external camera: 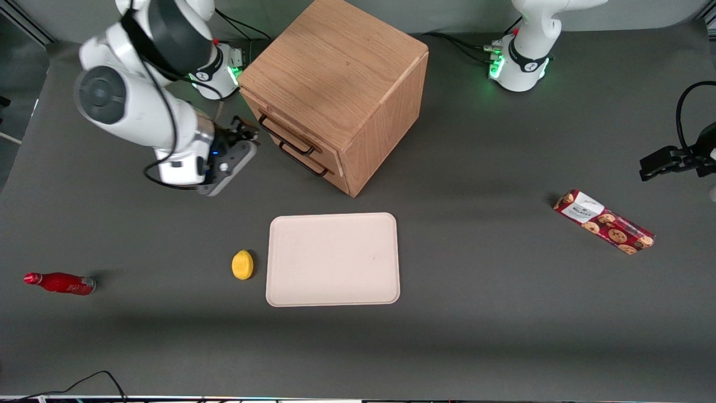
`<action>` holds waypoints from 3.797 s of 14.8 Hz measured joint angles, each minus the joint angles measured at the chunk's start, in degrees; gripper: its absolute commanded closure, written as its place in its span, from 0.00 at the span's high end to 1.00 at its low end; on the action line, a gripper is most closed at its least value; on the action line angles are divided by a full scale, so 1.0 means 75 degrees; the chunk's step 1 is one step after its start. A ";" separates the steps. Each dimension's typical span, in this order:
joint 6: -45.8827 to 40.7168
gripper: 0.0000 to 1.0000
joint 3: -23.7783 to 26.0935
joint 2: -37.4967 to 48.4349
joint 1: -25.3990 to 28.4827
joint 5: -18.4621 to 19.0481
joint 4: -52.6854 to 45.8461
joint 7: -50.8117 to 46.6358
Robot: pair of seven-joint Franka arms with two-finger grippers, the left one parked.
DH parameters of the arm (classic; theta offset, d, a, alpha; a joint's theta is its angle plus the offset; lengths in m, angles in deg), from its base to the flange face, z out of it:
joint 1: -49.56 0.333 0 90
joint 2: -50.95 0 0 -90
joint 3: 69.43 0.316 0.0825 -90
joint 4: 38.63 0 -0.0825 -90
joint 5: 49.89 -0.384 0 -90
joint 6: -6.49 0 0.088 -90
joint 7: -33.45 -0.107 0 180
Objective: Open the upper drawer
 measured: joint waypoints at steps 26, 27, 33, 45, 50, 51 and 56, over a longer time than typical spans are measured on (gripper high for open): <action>0.1916 1.00 0.0677 -0.0141 0.0061 -0.0234 0.2015 0.0311; 0.1979 1.00 0.0672 -0.0164 0.0060 -0.0234 0.2041 0.0315; 0.2156 1.00 0.0572 -0.0253 0.0049 -0.0184 0.2039 0.0351; 0.2511 1.00 -0.0149 -0.0335 -0.0033 0.0288 0.1813 0.0411; 0.2636 1.00 -0.0566 -0.0442 -0.0029 0.0502 0.1646 0.0411; 0.2637 1.00 -0.0664 -0.0469 -0.0028 0.0551 0.1602 0.0411; 0.2639 1.00 -0.1123 -0.0544 -0.0032 0.0782 0.1463 0.0521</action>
